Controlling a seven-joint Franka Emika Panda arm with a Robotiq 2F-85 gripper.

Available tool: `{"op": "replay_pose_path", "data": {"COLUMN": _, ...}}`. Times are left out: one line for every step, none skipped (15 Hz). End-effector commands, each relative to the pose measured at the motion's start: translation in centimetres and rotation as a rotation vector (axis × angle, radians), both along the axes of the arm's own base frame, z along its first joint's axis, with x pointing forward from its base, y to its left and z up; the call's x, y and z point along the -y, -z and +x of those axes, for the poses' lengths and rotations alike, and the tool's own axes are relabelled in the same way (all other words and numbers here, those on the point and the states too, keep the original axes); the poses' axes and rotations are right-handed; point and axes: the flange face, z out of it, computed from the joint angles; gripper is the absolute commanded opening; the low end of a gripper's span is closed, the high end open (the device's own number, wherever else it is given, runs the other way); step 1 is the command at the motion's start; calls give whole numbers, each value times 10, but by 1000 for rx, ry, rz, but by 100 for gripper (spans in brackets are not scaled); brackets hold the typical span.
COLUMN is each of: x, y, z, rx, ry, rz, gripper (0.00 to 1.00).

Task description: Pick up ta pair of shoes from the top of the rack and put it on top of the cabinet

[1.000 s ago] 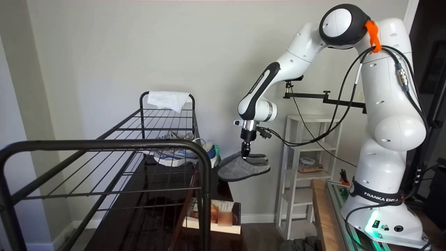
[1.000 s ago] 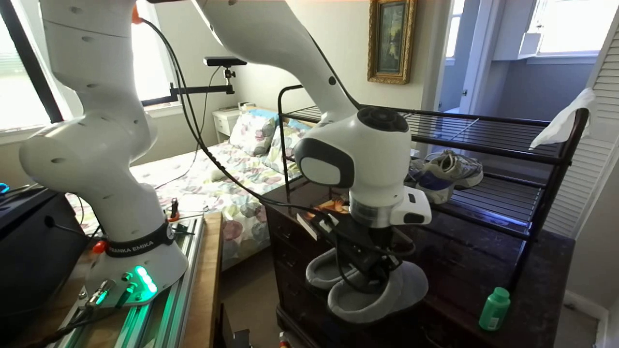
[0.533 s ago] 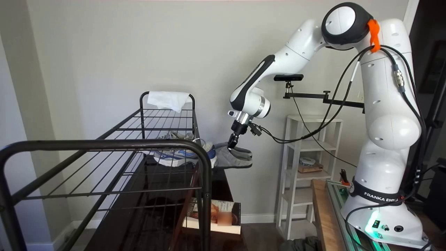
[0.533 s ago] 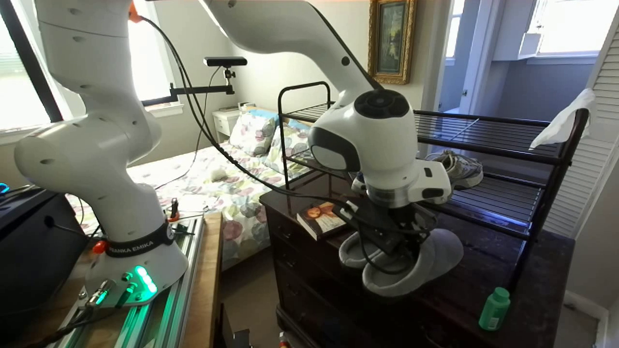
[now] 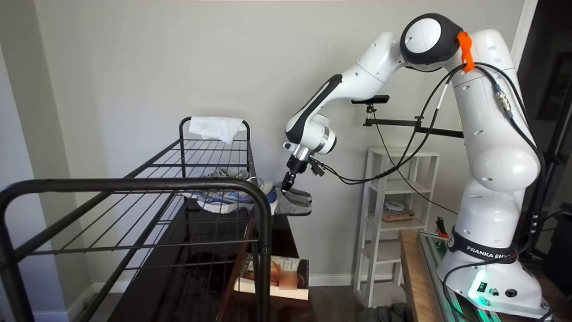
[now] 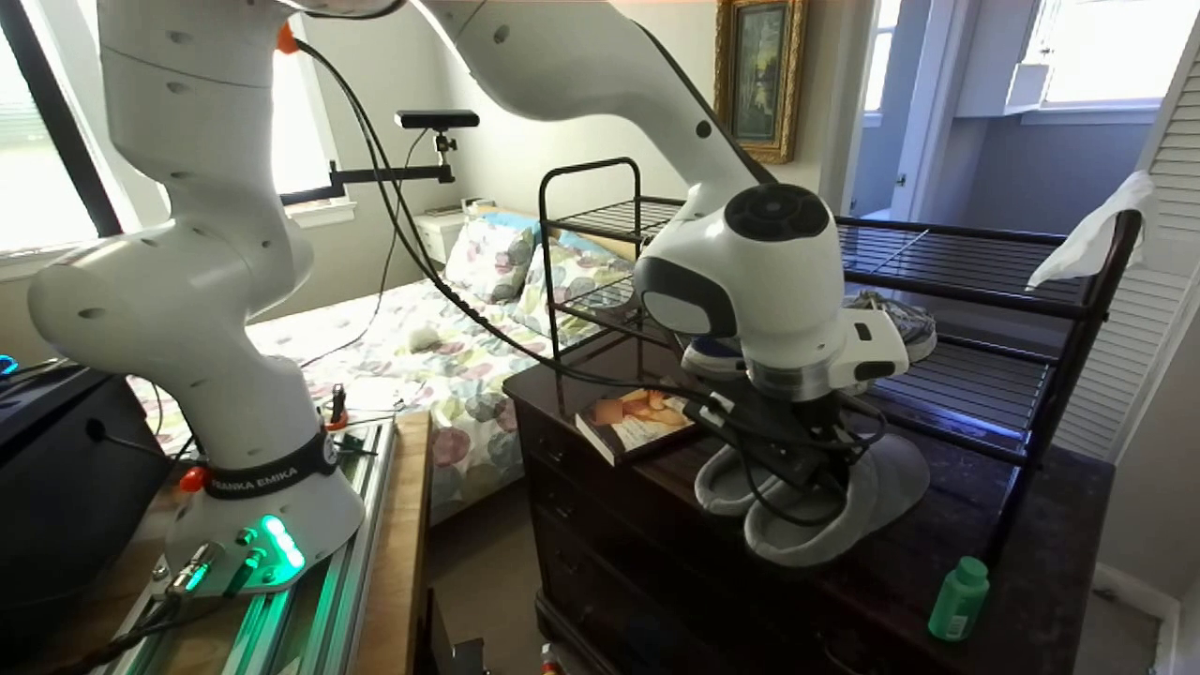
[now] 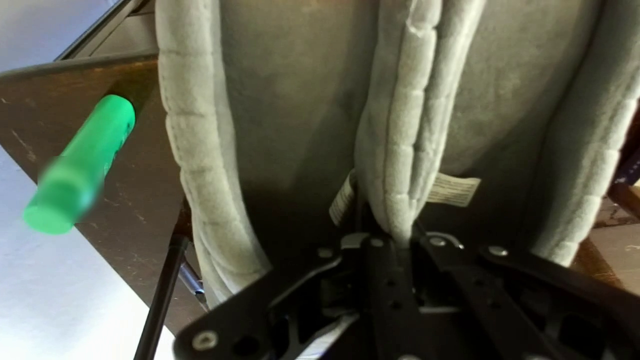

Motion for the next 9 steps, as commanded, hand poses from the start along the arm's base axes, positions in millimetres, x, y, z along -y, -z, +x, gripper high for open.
{"op": "replay_pose_path", "data": {"x": -5, "y": 13, "z": 25, "rx": 24, "ry": 7, "rz": 8, "gripper": 2}}
{"op": "replay_pose_path", "data": {"x": -9, "y": 17, "z": 29, "rx": 23, "ry": 6, "rz": 12, "gripper": 2}}
{"op": "replay_pose_path", "data": {"x": -12, "y": 21, "z": 34, "rx": 26, "ry": 5, "rz": 12, "gripper": 2}}
{"op": "replay_pose_path", "data": {"x": -15, "y": 25, "z": 39, "rx": 28, "ry": 8, "rz": 12, "gripper": 2}}
{"op": "replay_pose_path", "data": {"x": -18, "y": 28, "z": 44, "rx": 35, "ry": 13, "rz": 12, "gripper": 2}}
{"op": "replay_pose_path", "data": {"x": -21, "y": 30, "z": 49, "rx": 37, "ry": 15, "rz": 15, "gripper": 2}}
{"op": "replay_pose_path", "data": {"x": -25, "y": 32, "z": 53, "rx": 41, "ry": 17, "rz": 16, "gripper": 2}}
{"op": "replay_pose_path", "data": {"x": -29, "y": 34, "z": 57, "rx": 44, "ry": 18, "rz": 17, "gripper": 2}}
{"op": "replay_pose_path", "data": {"x": -32, "y": 36, "z": 59, "rx": 45, "ry": 21, "rz": 18, "gripper": 2}}
